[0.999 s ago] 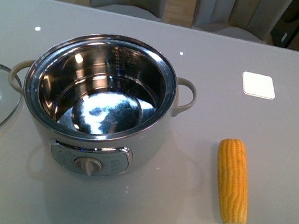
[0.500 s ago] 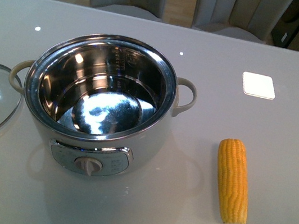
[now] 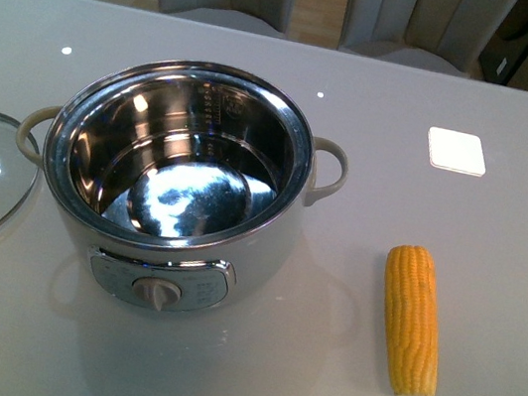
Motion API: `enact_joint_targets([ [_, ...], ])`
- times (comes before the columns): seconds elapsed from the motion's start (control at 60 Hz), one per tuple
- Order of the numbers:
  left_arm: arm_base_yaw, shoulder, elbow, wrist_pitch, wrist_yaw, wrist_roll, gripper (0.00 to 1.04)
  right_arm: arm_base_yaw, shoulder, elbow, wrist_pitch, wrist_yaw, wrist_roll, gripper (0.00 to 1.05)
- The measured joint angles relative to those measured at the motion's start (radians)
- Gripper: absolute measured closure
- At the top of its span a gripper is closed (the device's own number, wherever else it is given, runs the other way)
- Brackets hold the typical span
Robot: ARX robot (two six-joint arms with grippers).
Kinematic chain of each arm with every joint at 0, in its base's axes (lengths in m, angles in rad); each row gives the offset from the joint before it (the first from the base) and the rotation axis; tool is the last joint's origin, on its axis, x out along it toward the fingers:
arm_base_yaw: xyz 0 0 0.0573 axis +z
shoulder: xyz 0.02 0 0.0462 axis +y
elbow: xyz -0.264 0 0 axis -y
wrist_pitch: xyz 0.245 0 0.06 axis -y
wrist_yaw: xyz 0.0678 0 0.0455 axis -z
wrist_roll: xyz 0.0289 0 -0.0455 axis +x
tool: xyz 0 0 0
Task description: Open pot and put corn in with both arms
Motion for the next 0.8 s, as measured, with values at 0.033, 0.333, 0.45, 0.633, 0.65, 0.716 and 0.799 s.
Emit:
enact_joint_targets([
  [0.033, 0.000, 0.000, 0.000, 0.000, 0.000, 0.000, 0.41, 0.000, 0.000, 0.000, 0.000, 0.000, 0.000, 0.09],
  [0.333, 0.000, 0.000, 0.000, 0.000, 0.000, 0.000, 0.07, 0.000, 0.000, 0.000, 0.000, 0.000, 0.000, 0.09],
  [0.45, 0.000, 0.000, 0.000, 0.000, 0.000, 0.000, 0.07, 0.019, 0.221, 0.153, -0.354, 0.009, 0.134, 0.09],
  [0.633, 0.000, -0.001, 0.000, 0.000, 0.000, 0.000, 0.07, 0.060, 0.563, 0.261, -0.550, -0.027, 0.269, 0.09],
  [0.65, 0.000, -0.001, 0.000, 0.000, 0.000, 0.000, 0.07, 0.062, 0.582, 0.264, -0.537, -0.031, 0.272, 0.09],
  [0.716, 0.000, -0.001, 0.000, 0.000, 0.000, 0.000, 0.07, 0.077, 0.664, 0.279, -0.469, -0.049, 0.281, 0.09],
  [0.799, 0.000, -0.001, 0.000, 0.000, 0.000, 0.000, 0.07, 0.100, 0.779, 0.299, -0.370, -0.055, 0.283, 0.09],
])
